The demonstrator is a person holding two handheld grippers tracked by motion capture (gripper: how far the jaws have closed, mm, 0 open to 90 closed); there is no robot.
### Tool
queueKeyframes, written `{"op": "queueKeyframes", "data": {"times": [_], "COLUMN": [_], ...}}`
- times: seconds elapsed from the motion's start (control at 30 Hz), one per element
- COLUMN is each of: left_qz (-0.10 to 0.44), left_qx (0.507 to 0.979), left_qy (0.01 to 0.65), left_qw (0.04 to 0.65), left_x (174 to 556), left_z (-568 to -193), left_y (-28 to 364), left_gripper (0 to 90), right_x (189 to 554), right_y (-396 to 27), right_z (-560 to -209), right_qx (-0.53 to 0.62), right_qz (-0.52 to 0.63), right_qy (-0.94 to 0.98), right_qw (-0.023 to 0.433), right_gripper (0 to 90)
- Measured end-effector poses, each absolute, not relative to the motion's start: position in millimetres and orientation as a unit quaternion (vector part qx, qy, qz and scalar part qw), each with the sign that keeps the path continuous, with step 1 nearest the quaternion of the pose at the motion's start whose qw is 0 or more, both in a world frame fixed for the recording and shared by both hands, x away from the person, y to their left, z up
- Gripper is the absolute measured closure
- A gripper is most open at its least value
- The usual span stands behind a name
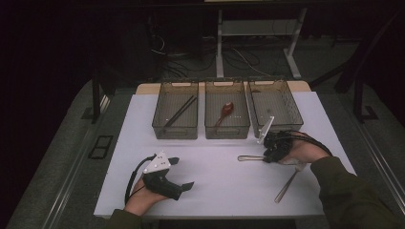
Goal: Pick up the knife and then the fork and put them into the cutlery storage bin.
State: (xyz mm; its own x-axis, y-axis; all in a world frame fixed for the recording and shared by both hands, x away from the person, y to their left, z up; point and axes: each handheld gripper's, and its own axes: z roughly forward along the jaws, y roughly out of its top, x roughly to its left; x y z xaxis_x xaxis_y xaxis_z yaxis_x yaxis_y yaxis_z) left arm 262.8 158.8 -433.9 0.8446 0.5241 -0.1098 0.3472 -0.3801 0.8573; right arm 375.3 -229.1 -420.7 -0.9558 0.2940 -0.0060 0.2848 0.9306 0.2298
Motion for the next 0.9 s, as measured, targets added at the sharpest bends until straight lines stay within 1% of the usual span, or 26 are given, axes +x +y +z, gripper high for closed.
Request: {"op": "queueKeyframes", "data": {"times": [0.17,0.33,0.53,0.73,0.9], "left_qz": [0.090,0.090,0.089,0.090,0.090], "left_qx": [0.827,0.828,0.829,0.828,0.828], "left_qy": [0.261,0.262,0.261,0.262,0.262], "left_qw": [0.489,0.488,0.487,0.487,0.488], "left_x": [262.8,262.7,262.5,262.6,262.6], "left_z": [-433.9,-434.2,-434.2,-434.2,-434.2], "left_y": [158.6,158.2,157.8,158.0,158.0], "left_gripper": [0.0,0.0,0.0,0.0,0.0], "right_x": [378.0,376.9,376.3,379.2,380.1], "right_y": [-222.9,-214.8,-213.4,-216.1,-214.5], "right_z": [-420.0,-419.4,-419.3,-419.2,-416.8], "right_qx": [0.127,0.102,0.084,0.088,0.090], "right_qz": [0.090,0.066,0.061,0.070,0.086], "right_qy": [0.988,0.992,0.994,0.994,0.992], "right_qw": [0.015,0.019,0.022,0.012,0.023], "right_gripper": [72.6,77.0,78.4,78.7,78.7]}}
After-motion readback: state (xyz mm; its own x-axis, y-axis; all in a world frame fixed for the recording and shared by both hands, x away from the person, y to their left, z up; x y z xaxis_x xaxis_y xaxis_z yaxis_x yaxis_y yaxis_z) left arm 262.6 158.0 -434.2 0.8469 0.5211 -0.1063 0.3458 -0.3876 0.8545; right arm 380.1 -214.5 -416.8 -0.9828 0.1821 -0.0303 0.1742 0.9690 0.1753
